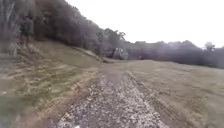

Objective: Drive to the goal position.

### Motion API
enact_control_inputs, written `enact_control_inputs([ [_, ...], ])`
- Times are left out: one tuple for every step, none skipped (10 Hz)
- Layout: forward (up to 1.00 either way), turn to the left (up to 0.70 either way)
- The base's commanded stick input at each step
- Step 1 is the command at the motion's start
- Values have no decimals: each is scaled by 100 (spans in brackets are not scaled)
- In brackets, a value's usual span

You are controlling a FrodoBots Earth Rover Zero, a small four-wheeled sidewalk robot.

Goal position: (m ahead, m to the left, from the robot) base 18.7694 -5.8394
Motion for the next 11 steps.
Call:
enact_control_inputs([
  [45, -7],
  [45, -25],
  [45, -11],
  [45, -1],
  [45, 0],
  [45, 0],
  [45, 0],
  [45, 0],
  [45, 0],
  [45, 0],
  [45, 0],
])
